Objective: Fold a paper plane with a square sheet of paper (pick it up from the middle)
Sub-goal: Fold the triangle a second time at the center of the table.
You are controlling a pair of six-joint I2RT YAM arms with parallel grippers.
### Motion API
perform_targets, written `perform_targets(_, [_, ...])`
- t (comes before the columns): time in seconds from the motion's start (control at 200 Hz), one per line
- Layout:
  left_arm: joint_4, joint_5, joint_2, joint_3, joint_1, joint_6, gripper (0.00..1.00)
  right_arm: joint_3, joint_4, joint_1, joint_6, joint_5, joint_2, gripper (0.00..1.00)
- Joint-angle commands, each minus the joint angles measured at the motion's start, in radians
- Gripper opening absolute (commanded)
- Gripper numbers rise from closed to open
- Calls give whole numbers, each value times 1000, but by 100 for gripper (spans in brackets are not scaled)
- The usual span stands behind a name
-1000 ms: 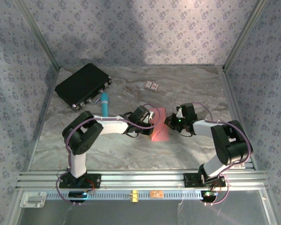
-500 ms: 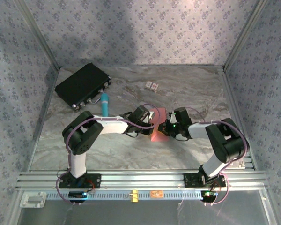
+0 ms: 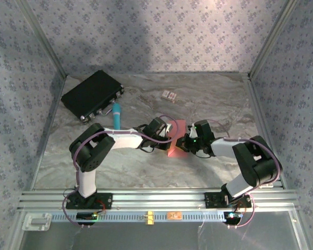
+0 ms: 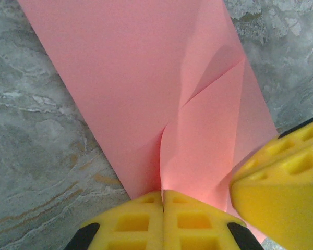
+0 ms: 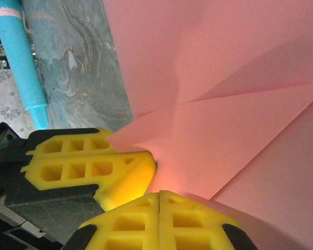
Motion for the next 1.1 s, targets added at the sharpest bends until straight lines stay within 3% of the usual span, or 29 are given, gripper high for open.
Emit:
perform_targets(0.0, [-70,-3,14,1,7,15,0,17,-15,7,-13,-23,16,1])
perform_targets(0.18, [-68,-3,13,1,7,14,0,-6,37,6,-5,-41,68,1])
perform_targets(0.56, [-73,-3,11,1,7,19,0,44,-90,-20,-48,9,-16,1])
perform_targets(1.094, [-77,3,9,9,8,23,0,72,-67,-57,-46,70,138,1])
